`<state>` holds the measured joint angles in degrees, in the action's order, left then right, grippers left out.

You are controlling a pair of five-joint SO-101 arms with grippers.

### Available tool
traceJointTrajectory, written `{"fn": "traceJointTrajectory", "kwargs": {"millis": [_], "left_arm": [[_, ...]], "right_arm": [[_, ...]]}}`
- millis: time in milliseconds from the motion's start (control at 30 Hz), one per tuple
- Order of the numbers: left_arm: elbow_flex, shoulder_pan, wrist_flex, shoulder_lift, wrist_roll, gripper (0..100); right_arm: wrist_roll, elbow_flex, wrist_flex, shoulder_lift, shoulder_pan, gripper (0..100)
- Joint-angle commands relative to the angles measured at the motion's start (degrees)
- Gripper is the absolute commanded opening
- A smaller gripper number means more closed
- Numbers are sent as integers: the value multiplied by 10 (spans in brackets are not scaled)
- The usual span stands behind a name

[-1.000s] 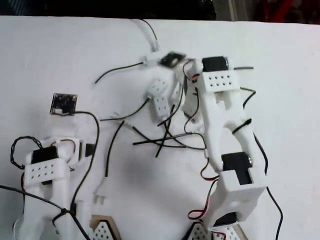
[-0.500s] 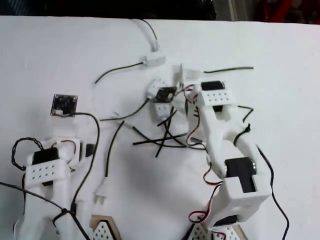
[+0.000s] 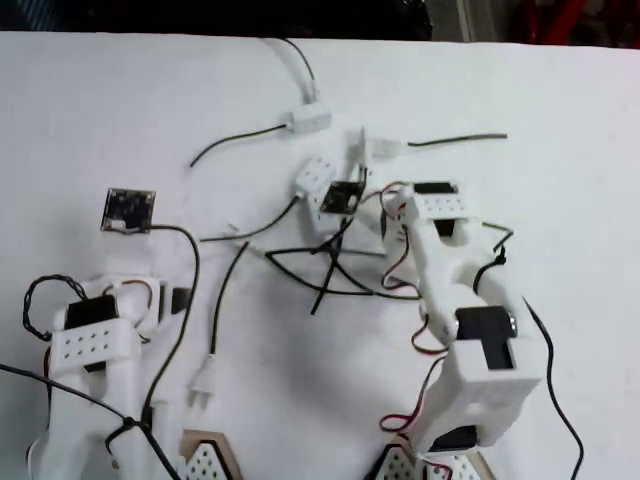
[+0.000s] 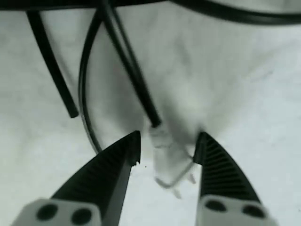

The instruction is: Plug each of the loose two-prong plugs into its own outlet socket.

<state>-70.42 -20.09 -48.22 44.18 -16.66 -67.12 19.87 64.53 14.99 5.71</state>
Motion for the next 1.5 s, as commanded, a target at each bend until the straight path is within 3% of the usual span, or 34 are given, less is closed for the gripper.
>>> {"fn": "traceJointTrajectory", "kwargs": {"millis": [0, 133, 300, 467, 700, 1133, 1467], "left_arm": [[2, -2, 11, 17, 0, 286], [2, -2, 11, 17, 0, 286], [2, -2, 11, 17, 0, 286], [2, -2, 11, 17, 0, 286], [2, -2, 11, 17, 0, 286], [2, -2, 11, 17, 0, 286], [2, -2, 11, 17, 0, 286]], "right_arm": [[0, -25, 22, 13, -10, 40], [3, -26, 24, 11, -7, 18], [62, -26, 28, -4, -3, 17], [91, -55, 81, 0, 10, 21], [175, -169, 208, -4, 5, 155], [172, -96, 155, 1, -29, 130], [172, -107, 224, -51, -1, 131]]}}
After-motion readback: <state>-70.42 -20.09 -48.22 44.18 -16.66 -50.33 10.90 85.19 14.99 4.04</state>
